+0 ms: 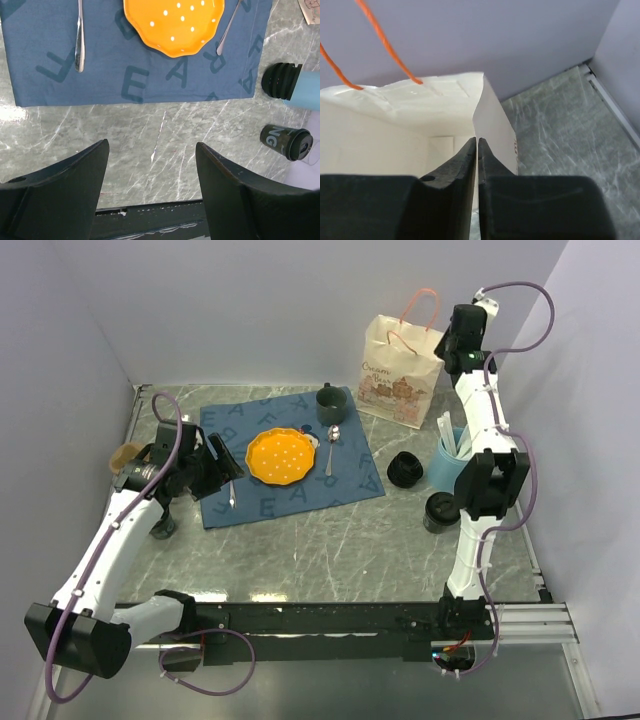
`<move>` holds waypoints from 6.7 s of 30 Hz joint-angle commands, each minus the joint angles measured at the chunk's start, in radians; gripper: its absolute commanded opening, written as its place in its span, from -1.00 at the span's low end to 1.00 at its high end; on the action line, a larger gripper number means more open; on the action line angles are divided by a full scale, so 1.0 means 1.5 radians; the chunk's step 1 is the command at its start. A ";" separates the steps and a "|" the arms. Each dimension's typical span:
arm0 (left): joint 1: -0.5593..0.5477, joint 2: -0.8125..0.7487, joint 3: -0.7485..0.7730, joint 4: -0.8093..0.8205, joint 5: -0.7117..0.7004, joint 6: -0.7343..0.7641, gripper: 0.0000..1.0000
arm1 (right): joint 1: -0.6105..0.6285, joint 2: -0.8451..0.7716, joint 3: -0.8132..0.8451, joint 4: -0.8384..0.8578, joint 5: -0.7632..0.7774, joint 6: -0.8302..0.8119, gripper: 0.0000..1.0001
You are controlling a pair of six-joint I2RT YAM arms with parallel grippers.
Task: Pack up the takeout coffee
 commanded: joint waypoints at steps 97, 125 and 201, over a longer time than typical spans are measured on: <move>-0.008 -0.007 0.268 -0.182 -0.232 0.023 0.56 | 0.302 -0.517 -0.249 -0.161 -0.192 0.150 -1.00; -0.042 -0.166 0.092 -0.164 0.130 0.053 0.52 | 0.443 -0.814 -0.679 -0.277 -0.139 0.276 -0.10; -0.175 0.099 0.373 -0.272 -0.444 -0.208 0.62 | 0.441 -0.855 -0.570 -0.326 -0.141 0.013 0.68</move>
